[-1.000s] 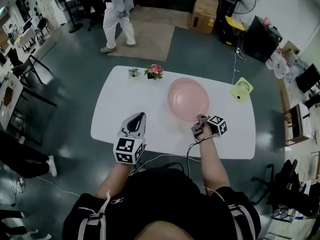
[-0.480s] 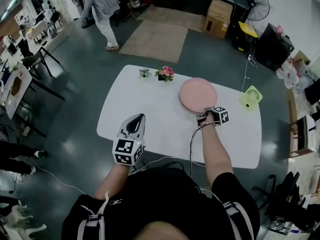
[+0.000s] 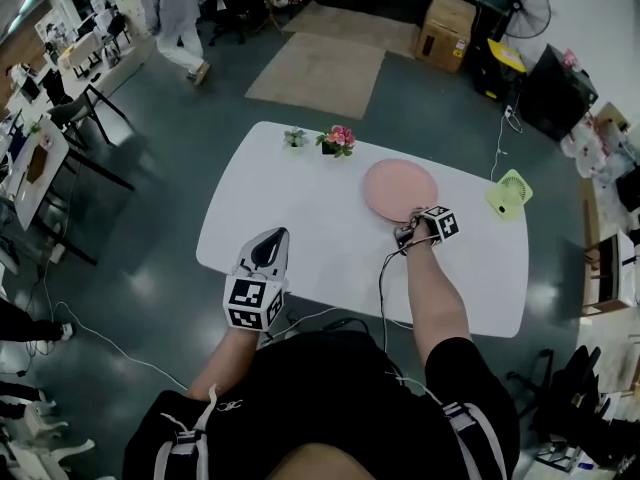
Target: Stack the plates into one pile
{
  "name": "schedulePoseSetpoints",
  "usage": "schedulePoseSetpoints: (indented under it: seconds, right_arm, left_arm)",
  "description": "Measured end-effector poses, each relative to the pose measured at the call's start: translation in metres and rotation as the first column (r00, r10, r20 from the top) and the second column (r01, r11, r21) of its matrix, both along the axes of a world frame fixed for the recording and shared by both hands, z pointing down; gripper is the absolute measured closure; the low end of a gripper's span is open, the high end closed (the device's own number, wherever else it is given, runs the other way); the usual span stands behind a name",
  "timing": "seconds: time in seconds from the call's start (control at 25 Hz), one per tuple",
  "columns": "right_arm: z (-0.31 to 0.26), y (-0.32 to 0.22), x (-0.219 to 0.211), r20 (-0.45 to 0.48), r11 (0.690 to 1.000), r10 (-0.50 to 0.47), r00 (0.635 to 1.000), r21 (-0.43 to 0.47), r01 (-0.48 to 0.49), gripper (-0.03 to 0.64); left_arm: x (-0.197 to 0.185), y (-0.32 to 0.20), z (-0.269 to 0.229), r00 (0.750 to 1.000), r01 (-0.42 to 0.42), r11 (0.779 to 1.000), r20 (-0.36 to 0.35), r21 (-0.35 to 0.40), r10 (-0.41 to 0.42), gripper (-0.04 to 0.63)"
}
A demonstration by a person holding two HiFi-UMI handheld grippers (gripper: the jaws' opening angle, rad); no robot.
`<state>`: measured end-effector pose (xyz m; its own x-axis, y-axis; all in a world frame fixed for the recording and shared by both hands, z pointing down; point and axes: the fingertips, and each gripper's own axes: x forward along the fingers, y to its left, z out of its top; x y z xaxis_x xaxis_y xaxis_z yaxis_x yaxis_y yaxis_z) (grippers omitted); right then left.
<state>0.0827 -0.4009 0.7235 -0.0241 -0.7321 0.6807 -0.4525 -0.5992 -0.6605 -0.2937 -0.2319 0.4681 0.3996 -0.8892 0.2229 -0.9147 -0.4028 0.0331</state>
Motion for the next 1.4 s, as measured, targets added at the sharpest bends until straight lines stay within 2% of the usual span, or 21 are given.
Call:
schedulePoseSetpoints:
  seconds: [0.08,0.24,0.32,0.36,0.48,0.52,0.6,0.68,0.76,0.84,0.96,1.2,1.4]
  right_arm:
    - [-0.007,0.004,0.005,-0.078,1.000,-0.018,0.997,-0.004,0.018,0.440]
    - [-0.033,0.012,0.023,-0.250,0.998,-0.059,0.966,0.020,0.066,0.439]
    - [-0.068,0.015,0.029,-0.370,0.988,-0.096,0.924,0.078,0.134,0.445]
    - [-0.091,0.017,0.030,-0.440,0.977,-0.112,0.891,0.115,0.179,0.458]
    - [-0.171,0.029,0.018,-0.635,0.912,-0.114,0.764,0.238,0.334,0.569]
    - [-0.198,0.036,0.009,-0.692,0.879,-0.095,0.715,0.279,0.387,0.600]
    - [-0.251,0.057,-0.011,-0.784,0.804,-0.032,0.620,0.348,0.482,0.601]
    - [-0.293,0.084,-0.026,-0.829,0.741,0.036,0.557,0.396,0.542,0.601]
    - [-0.318,0.111,-0.036,-0.847,0.704,0.079,0.526,0.420,0.572,0.601]
    - [-0.330,0.136,-0.048,-0.859,0.687,0.097,0.503,0.424,0.590,0.603]
    - [-0.329,0.164,-0.068,-0.867,0.670,0.094,0.489,0.419,0.613,0.603]
    - [-0.315,0.178,-0.092,-0.852,0.662,0.054,0.521,0.421,0.620,0.603]
    - [-0.315,0.179,-0.105,-0.850,0.655,0.032,0.525,0.415,0.632,0.603]
  left_arm:
    - [0.000,-0.001,0.003,1.000,0.000,1.000,-0.011,-0.006,0.000,0.583]
    - [0.012,-0.005,0.002,0.999,-0.035,0.999,-0.024,0.002,0.035,0.583]
    - [0.020,-0.006,-0.001,0.998,-0.059,0.998,-0.028,0.008,0.060,0.583]
    - [0.023,-0.007,-0.003,0.997,-0.070,0.997,-0.033,0.010,0.071,0.583]
    - [0.031,-0.010,-0.011,0.994,-0.097,0.995,-0.044,0.022,0.098,0.583]
    - [0.034,-0.011,-0.014,0.993,-0.105,0.994,-0.046,0.029,0.106,0.583]
    - [0.041,-0.015,-0.020,0.991,-0.123,0.991,-0.050,0.045,0.126,0.583]
    - [0.053,-0.019,-0.027,0.987,-0.148,0.987,-0.054,0.059,0.151,0.583]
    - [0.066,-0.020,-0.034,0.982,-0.173,0.982,-0.059,0.070,0.177,0.582]
    - [0.076,-0.019,-0.039,0.978,-0.195,0.978,-0.063,0.079,0.200,0.583]
    - [0.087,-0.018,-0.042,0.970,-0.227,0.970,-0.062,0.089,0.233,0.582]
    - [0.094,-0.017,-0.042,0.963,-0.255,0.962,-0.066,0.099,0.262,0.582]
    - [0.088,-0.013,-0.051,0.959,-0.262,0.958,-0.076,0.112,0.272,0.581]
